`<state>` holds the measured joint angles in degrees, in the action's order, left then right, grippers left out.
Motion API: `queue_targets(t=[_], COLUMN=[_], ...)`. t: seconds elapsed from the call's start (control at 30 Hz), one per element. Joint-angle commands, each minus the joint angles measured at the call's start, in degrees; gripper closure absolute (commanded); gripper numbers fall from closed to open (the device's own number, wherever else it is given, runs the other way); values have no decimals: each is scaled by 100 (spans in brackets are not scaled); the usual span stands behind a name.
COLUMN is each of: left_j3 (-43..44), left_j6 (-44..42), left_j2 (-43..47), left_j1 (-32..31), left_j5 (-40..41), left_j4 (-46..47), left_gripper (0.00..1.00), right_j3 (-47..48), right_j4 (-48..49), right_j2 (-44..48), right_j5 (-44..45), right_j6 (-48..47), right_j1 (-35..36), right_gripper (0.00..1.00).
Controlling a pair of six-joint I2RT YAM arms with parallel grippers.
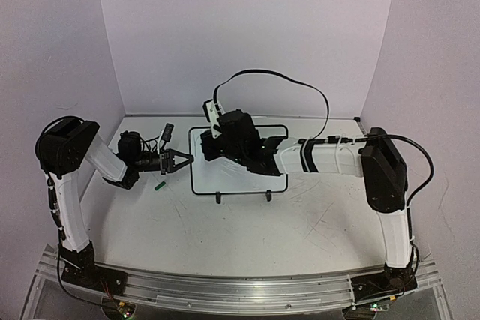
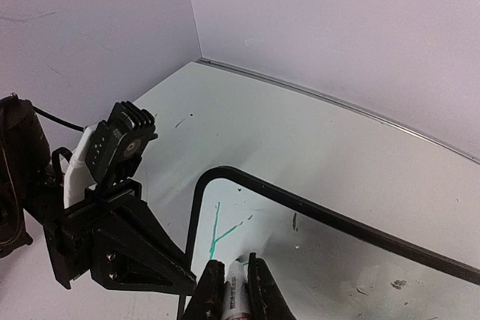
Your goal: Write a sentence on the whiteboard
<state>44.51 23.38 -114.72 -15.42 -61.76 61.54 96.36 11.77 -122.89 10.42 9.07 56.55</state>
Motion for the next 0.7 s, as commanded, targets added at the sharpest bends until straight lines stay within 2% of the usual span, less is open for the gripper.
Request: queue_targets(t=[0.0,0.67], left_j3=[30,70], left_j6=[-17,0], left_j2=[178,161], left_j1=[60,62], left_j5=[67,46], left_j4=[113,114], left_gripper=[100,100], right_j3=[197,-38], right_j4=[-49,-140], right_j2=[-121,-99], right_j5=[47,-58], right_j6=[57,177], right_j1=[-37,-36], right_gripper=[100,100])
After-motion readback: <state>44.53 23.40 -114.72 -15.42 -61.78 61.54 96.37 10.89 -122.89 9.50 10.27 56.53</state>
